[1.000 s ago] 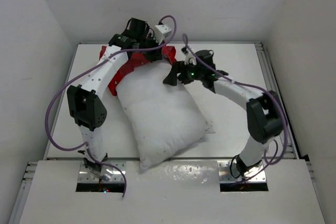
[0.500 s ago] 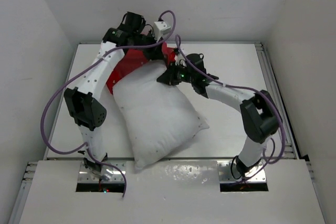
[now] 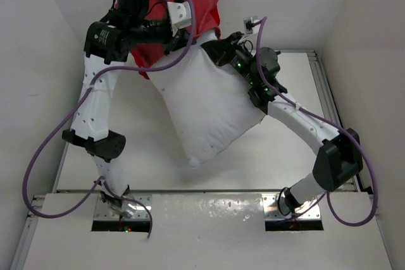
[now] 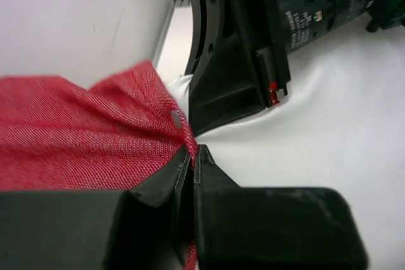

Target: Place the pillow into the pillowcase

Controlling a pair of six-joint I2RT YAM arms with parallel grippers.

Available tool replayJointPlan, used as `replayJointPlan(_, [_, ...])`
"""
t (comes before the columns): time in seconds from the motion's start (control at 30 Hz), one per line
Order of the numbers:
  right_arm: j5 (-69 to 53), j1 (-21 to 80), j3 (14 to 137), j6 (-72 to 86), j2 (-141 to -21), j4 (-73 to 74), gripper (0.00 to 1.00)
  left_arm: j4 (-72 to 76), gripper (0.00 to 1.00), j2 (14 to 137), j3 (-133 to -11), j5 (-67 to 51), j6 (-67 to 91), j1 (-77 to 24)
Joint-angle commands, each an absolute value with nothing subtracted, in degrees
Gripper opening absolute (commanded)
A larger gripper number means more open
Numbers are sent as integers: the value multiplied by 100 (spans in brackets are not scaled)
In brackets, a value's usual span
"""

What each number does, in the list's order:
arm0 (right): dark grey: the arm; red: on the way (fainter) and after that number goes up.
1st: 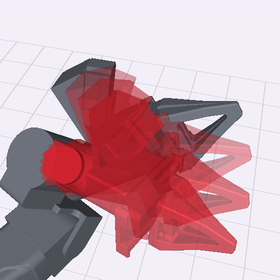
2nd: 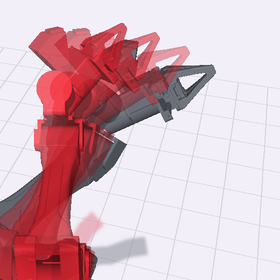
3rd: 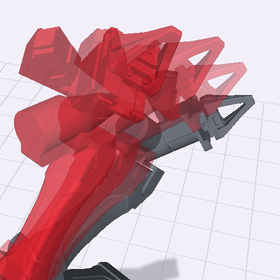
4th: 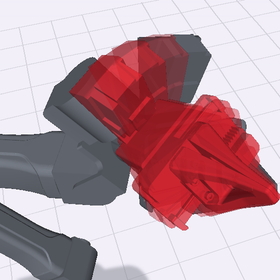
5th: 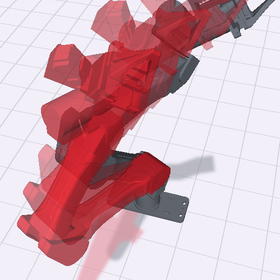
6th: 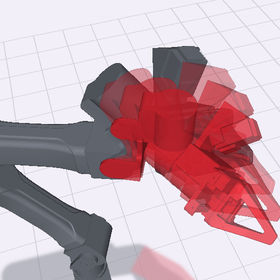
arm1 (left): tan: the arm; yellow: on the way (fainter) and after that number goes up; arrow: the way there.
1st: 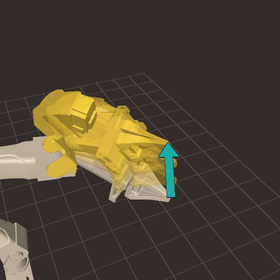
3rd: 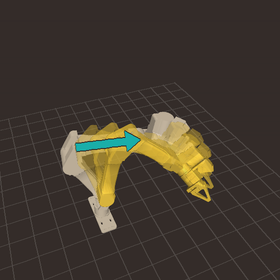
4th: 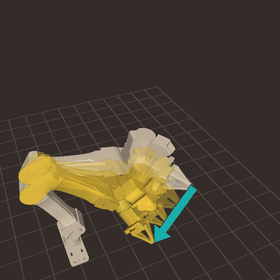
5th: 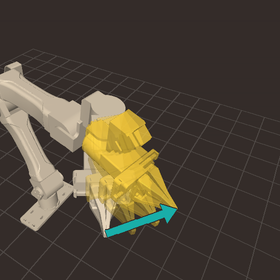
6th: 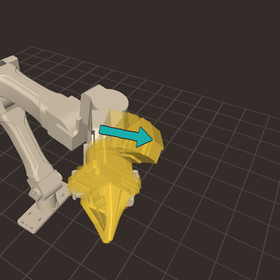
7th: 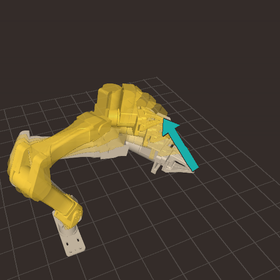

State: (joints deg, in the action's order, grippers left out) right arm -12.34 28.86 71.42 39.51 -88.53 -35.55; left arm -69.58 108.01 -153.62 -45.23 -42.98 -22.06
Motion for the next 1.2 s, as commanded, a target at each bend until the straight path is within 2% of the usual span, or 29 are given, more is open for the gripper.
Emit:
replayJointPlan(0.0, [-783,2927,7208,4121,-8604,-5063,0,-6673,0,10582,-14541,-4116,-3615,-2435])
replayJointPlan(0.17, [-194,2927,6268,4500,-8692,-4275,0,-4994,0,10380,-11600,-2630,-2699,-2373])
replayJointPlan(0.23, [164,2927,5839,4666,-8710,-4009,0,-4678,0,10389,-10885,-2593,-2628,-2364])
replayJointPlan(0.4, [703,2874,5283,5273,-9069,-3551,0,-4631,0,10450,-10398,-3031,-2847,-2513])
replayJointPlan(0.57, [1317,2725,5554,5703,-9622,-2972,0,-5658,0,10267,-10635,-3937,-4214,-2987])
replayJointPlan(0.6, [1336,2646,5729,5687,-9685,-2858,0,-5730,10,10187,-10565,-3842,-4332,-3145])
replayJointPlan(0.63, [1345,2576,5852,5539,-9729,-2491,0,-5670,37,10100,-10504,-3676,-4316,-3199])
replayJointPlan(0.67, [1336,2462,5967,5441,-9764,-2235,7,-5582,99,10038,-10442,-3517,-4211,-3199])
replayJointPlan(0.7, [1327,2400,6168,5336,-9782,-2006,41,-5433,100,9941,-10363,-3211,-4132,-3112])
replayJointPlan(0.73, [1310,2269,6222,5057,-9774,-1638,65,-5371,100,9906,-10336,-3112,-3922,-3007])
replayJointPlan(0.77, [1283,2198,6266,4906,-9739,-1469,78,-5292,100,9783,-10275,-3094,-3789,-2858])
replayJointPlan(0.8, [1318,2145,6345,4756,-9634,-1294,98,-5126,100,9730,-10214,-3033,-3658,-2508])
replayJointPlan(1.0, [1354,1863,6863,3421,-9089,-28,99,-4061,100,9211,-9548,-2244,-2321,-538])
replayJointPlan(1.03, [1249,1872,6943,3054,-8957,-26,99,-3974,78,9176,-9345,-2102,-2425,-345])
replayJointPlan(1.07, [1083,1889,7117,2867,-8913,130,93,-3842,28,9115,-8899,-1683,-2600,-134])
replayJointPlan(1.1, [515,1890,7215,2735,-8886,280,74,-3728,0,9088,-8634,-1409,-2784,-80])
replayJointPlan(1.13, [301,1933,7338,2612,-8886,377,12,-3613,0,9036,-8370,-1171,-2908,-53])
replayJointPlan(1.17, [238,1994,7556,2628,-8912,474,0,-3412,0,9035,-7871,-1030,-3040,-44])
